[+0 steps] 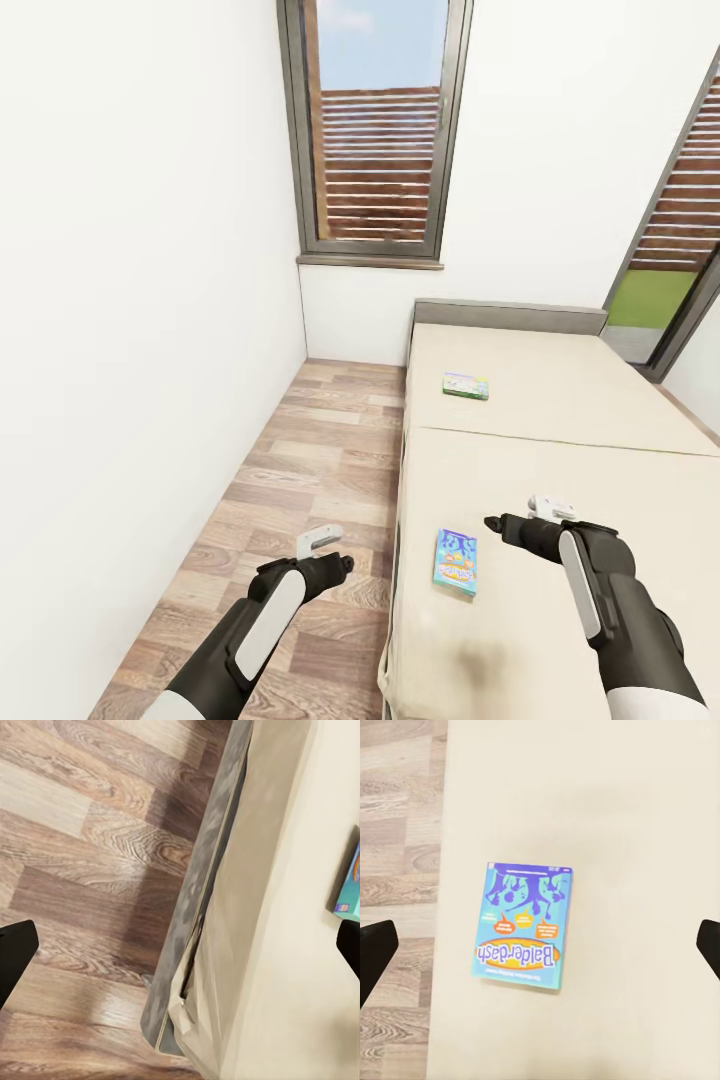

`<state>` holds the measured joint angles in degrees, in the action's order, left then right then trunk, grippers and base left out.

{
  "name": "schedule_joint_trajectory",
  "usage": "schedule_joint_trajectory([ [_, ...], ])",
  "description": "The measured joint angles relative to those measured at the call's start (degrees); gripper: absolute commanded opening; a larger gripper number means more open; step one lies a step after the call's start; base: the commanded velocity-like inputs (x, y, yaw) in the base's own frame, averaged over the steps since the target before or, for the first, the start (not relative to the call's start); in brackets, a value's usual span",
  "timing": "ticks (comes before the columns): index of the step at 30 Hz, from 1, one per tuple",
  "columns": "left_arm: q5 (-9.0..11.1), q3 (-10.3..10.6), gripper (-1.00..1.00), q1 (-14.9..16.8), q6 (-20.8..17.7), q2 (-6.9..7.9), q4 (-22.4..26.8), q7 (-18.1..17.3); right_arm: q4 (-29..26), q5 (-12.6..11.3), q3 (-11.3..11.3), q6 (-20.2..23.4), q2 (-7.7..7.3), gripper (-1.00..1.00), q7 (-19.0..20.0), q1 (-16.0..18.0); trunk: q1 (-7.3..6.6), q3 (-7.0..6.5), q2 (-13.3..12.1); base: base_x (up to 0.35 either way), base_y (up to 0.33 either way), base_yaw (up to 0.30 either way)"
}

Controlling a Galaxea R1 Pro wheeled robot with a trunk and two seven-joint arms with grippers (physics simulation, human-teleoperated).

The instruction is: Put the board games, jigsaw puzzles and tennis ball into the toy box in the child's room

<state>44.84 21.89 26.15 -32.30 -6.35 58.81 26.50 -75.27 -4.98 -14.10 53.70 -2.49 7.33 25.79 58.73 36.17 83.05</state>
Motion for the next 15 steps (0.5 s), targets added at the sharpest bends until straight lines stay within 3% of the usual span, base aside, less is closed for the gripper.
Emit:
schedule_joint_trajectory([
  [15,0.0,0.0,1.00,0.0,0.0,0.00,0.0,0.0,0.1,0.0,-0.1,0.0,0.04,1.00,0.0,0.0,0.00,0.05,0.0,0.000,0.000,0.000],
])
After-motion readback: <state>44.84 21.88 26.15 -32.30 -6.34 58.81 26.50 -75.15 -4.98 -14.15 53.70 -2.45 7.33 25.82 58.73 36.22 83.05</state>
